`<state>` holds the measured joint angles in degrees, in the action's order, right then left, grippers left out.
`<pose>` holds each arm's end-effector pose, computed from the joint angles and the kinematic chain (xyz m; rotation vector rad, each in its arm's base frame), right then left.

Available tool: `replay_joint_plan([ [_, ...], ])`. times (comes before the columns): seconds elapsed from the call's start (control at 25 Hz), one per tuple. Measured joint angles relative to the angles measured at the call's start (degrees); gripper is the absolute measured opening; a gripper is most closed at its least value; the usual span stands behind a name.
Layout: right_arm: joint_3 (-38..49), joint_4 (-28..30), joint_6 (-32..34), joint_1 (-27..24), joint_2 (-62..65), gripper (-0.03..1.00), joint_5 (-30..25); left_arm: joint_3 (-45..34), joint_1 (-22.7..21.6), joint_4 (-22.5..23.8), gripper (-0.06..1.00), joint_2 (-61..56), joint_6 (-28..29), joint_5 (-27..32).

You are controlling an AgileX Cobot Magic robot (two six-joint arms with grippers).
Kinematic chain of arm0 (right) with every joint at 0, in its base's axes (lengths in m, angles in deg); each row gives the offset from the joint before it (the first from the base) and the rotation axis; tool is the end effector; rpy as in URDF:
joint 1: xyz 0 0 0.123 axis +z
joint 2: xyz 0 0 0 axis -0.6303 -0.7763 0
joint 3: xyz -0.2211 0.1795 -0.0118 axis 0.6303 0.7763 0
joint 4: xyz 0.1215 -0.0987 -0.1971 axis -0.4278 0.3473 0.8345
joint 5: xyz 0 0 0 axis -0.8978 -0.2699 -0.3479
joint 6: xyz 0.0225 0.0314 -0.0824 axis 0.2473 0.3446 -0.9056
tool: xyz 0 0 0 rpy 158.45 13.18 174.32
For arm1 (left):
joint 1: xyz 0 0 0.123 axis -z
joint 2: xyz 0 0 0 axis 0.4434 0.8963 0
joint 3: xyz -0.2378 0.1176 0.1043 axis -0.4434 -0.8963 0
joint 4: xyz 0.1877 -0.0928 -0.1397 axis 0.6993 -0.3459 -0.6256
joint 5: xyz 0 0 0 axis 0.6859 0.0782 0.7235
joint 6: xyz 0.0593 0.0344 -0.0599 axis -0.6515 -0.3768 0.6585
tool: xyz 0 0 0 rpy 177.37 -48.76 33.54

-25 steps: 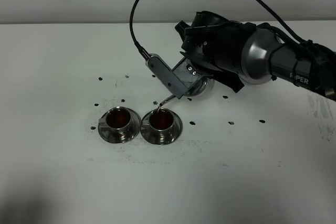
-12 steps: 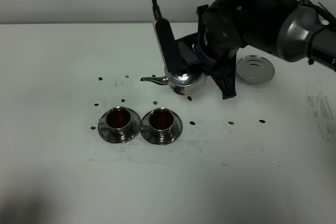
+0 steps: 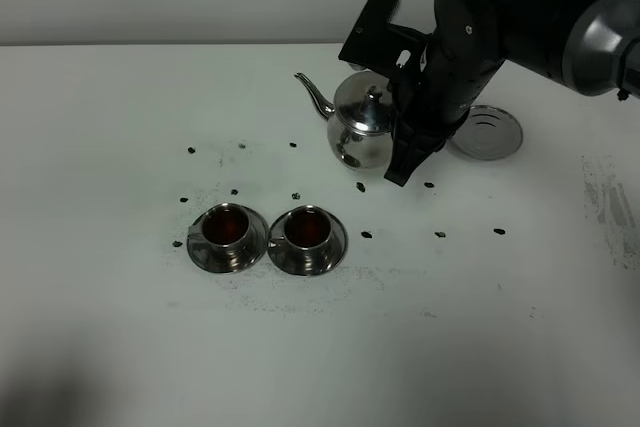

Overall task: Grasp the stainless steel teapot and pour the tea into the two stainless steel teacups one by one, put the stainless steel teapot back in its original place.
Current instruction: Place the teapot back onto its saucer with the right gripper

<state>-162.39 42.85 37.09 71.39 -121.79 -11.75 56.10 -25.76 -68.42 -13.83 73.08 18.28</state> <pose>0.3562 0.2197 0.2382 -1.4829 2.3605 -0.0734 -0.0003 -0.0005 0.2646 -0.0149 2.0871 -0.0291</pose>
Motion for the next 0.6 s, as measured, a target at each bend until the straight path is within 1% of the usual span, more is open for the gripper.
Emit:
replay_joint_plan([
  [0.12, 0.05, -0.50, 5.10, 0.00, -0.68, 0.17, -0.82, 0.00, 0.00, 0.00, 0.65, 0.00, 0.00, 0.00],
  [0.24, 0.05, -0.50, 8.00, 0.00, -1.45, 0.17, -1.59, 0.00, 0.00, 0.00, 0.65, 0.00, 0.00, 0.00],
  [0.36, 1.22, -0.50, 9.11, 0.00, -1.89, 0.17, -0.83, 0.00, 0.00, 0.00, 0.65, 0.00, 0.00, 0.00],
  [0.6, 5.22, -0.37, 9.55, 0.28, -2.10, 0.17, 2.97, 0.00, 0.00, 0.00, 0.65, 0.00, 0.00, 0.00],
])
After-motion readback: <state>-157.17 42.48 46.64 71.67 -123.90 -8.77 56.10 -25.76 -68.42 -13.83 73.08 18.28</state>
